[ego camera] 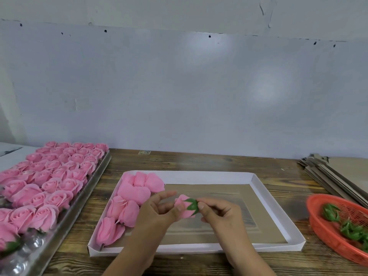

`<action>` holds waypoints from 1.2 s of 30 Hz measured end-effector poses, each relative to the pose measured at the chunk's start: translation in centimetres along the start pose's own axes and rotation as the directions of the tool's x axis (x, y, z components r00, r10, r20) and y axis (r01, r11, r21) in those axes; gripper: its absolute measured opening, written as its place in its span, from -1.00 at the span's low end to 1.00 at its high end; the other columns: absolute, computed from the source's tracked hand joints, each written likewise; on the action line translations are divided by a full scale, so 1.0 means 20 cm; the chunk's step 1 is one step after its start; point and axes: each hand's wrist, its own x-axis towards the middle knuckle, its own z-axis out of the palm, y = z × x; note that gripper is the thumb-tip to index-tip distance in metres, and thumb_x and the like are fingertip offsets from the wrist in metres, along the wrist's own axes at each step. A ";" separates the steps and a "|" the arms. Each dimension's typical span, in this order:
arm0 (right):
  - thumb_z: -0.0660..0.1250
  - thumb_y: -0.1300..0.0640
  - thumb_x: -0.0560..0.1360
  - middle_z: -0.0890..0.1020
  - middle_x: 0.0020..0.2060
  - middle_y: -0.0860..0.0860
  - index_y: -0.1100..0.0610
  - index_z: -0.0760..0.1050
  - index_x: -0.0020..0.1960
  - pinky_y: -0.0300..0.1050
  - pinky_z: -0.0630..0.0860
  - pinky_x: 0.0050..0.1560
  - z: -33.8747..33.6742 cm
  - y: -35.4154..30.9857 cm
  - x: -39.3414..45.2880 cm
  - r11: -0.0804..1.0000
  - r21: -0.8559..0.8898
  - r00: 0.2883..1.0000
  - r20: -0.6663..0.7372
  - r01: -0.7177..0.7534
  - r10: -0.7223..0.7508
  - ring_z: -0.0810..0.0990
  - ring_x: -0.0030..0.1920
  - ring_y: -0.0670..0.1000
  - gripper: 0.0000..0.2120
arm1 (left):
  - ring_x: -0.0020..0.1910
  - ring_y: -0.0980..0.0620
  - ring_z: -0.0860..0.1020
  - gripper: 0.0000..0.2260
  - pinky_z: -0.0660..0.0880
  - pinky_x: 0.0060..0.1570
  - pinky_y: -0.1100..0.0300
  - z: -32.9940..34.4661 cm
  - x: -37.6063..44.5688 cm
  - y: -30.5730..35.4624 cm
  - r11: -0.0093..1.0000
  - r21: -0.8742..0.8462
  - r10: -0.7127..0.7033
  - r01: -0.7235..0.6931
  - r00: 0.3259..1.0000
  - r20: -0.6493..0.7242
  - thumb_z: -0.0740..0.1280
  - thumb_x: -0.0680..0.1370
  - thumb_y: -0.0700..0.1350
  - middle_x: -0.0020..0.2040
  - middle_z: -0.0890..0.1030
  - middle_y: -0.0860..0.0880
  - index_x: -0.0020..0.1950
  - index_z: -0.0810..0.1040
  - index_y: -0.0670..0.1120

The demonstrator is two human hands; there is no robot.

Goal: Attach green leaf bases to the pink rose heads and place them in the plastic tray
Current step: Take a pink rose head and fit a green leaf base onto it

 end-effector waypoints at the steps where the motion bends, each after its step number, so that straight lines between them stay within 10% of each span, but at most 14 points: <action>1: 0.41 0.36 0.48 0.75 -0.19 0.08 0.13 0.73 -0.13 -0.17 0.62 -0.15 0.00 0.00 0.00 1.000 0.012 1.000 0.003 0.002 -0.002 0.68 -0.19 0.00 -0.81 | -0.01 0.00 0.72 -0.50 0.55 0.08 0.11 0.00 0.00 0.00 1.000 0.015 0.007 -0.007 1.000 -0.004 0.51 0.31 -0.05 -0.06 0.75 -0.10 0.23 0.53 -0.05; 11: 0.40 0.41 0.47 0.74 -0.20 0.12 0.19 0.70 -0.12 -0.14 0.64 -0.08 0.01 0.01 -0.01 1.000 0.005 1.000 0.007 -0.019 0.019 0.71 -0.15 0.04 -0.83 | -0.06 0.05 0.72 -0.51 0.53 -0.15 0.43 0.01 0.01 -0.03 0.994 0.067 0.092 -0.090 0.995 -0.026 0.50 0.36 -0.07 -0.12 0.76 -0.09 0.26 0.47 0.01; 19: 0.49 0.12 0.37 0.74 -0.09 0.15 0.18 0.65 0.08 -0.20 0.61 -0.11 -0.02 -0.02 0.00 0.980 0.043 0.958 0.222 -0.196 0.182 0.70 -0.09 0.04 -0.69 | 0.00 0.09 0.70 -0.56 0.57 0.13 0.07 0.00 0.03 -0.03 0.955 0.217 0.213 -0.204 0.977 -0.019 0.54 0.43 -0.04 -0.05 0.75 0.04 0.26 0.50 0.08; 24: 0.41 0.27 0.42 0.70 0.03 0.22 0.28 0.60 0.16 -0.12 0.62 0.07 -0.02 -0.04 0.00 0.950 0.219 0.951 0.261 -0.223 0.163 0.68 0.06 0.11 -0.69 | 0.13 0.19 0.63 -0.27 0.59 0.08 0.12 0.00 0.02 -0.05 0.956 0.215 0.202 -0.199 0.979 0.010 0.59 0.19 0.20 0.14 0.66 0.21 0.33 0.45 0.23; 33: 0.54 0.39 0.30 0.70 0.02 0.22 0.29 0.53 0.18 -0.10 0.62 -0.01 -0.01 -0.04 -0.01 0.962 0.168 0.942 0.295 -0.214 0.158 0.67 0.02 0.19 -0.54 | 0.01 0.08 0.69 -0.53 0.59 -0.05 0.28 0.01 0.02 -0.06 0.965 0.137 0.221 -0.225 0.974 0.046 0.45 0.50 -0.33 0.01 0.74 0.00 0.32 0.49 0.05; 36: 0.51 0.46 0.35 0.73 -0.10 0.14 0.30 0.53 0.13 -0.17 0.61 -0.09 0.01 -0.04 -0.02 0.980 0.101 0.964 0.225 -0.169 0.143 0.67 -0.12 0.04 -0.62 | 0.08 0.12 0.68 -0.50 0.57 0.01 0.30 0.02 0.01 -0.06 0.962 0.138 0.223 -0.237 0.968 0.110 0.53 0.45 -0.13 0.10 0.72 0.07 0.34 0.47 0.09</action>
